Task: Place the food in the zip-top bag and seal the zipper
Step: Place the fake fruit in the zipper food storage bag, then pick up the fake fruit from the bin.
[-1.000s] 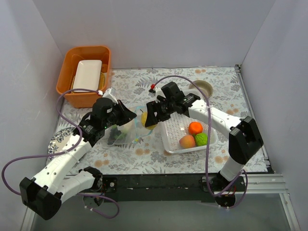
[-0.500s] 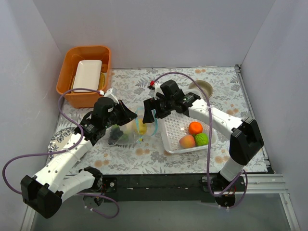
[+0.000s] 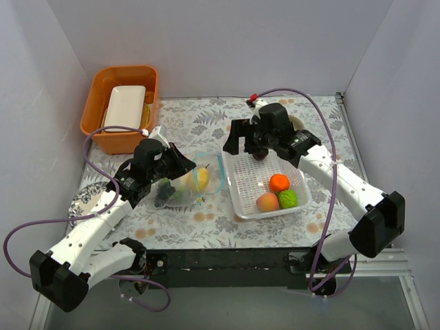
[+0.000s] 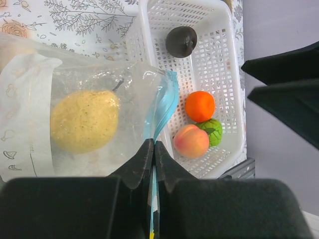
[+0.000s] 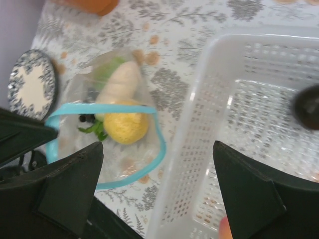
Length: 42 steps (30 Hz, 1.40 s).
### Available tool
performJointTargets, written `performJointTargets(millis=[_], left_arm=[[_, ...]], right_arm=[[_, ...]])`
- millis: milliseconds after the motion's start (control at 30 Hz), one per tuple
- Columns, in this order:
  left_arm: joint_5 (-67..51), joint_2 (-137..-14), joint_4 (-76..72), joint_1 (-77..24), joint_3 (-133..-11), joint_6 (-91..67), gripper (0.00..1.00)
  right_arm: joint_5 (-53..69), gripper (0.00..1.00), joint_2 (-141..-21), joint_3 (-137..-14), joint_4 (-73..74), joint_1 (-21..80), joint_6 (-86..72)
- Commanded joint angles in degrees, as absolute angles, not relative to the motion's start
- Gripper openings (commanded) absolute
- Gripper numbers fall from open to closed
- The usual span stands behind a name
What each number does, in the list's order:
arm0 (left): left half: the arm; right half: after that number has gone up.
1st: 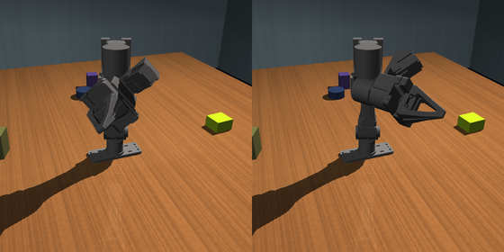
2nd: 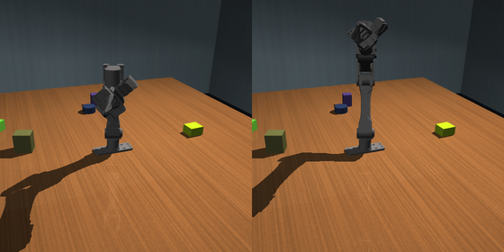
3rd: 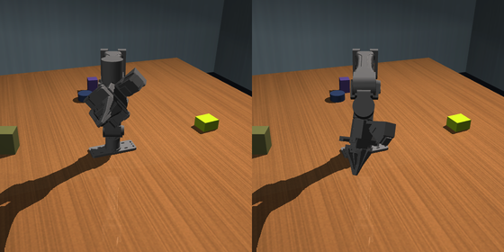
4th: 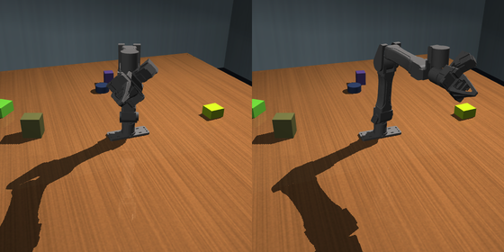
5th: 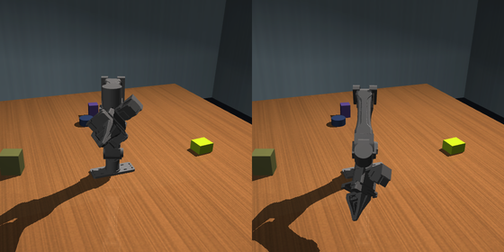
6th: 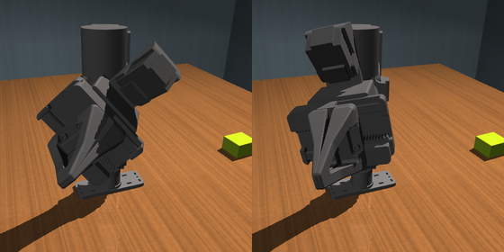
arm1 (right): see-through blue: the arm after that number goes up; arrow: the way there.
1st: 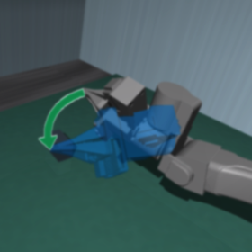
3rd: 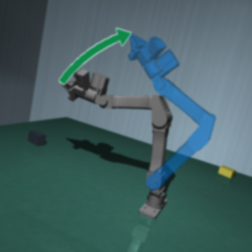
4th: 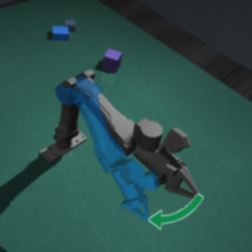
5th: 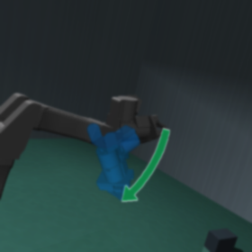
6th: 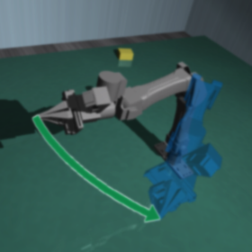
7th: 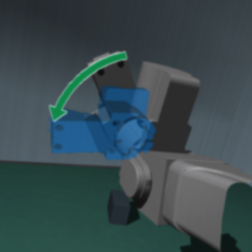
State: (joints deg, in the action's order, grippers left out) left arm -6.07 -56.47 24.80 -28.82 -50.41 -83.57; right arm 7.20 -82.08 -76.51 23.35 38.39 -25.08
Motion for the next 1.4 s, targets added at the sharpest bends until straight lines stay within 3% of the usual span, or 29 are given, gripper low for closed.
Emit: performJointTargets(millis=[0,167,333,767,1100,1367], left_arm=[[-6.7,-55.0,24.2,-28.7,-51.9,-83.3,0.0],[-6.3,-54.2,24.9,-28.7,-51.6,-83.1,0.0],[-6.7,-54.1,24.5,-28.7,-51.2,-83.2,0.0],[-8.0,-55.3,23.8,-28.7,-49.8,-82.7,0.0],[-7.5,-55.3,23.7,-28.7,-49.7,-82.8,0.0],[-6.7,-54.5,24.8,-28.7,-50.3,-82.6,0.0]], right_arm=[[-1.6,0.98,-81.5,-76.6,29.9,32.8,-26.4],[-2.6,0.98,-76.7,-66.0,33.3,24.9,-25.8],[-1.4,0.98,-69.5,-56.4,34.5,24.0,-25.8],[14.0,0.75,-62.8,-37.6,26.4,25.2,-33.1],[14.9,0.66,-71.5,-42.3,22.3,27.2,-30.8],[9.9,0.65,-84.6,-60.5,25.3,27.1,-23.0]])
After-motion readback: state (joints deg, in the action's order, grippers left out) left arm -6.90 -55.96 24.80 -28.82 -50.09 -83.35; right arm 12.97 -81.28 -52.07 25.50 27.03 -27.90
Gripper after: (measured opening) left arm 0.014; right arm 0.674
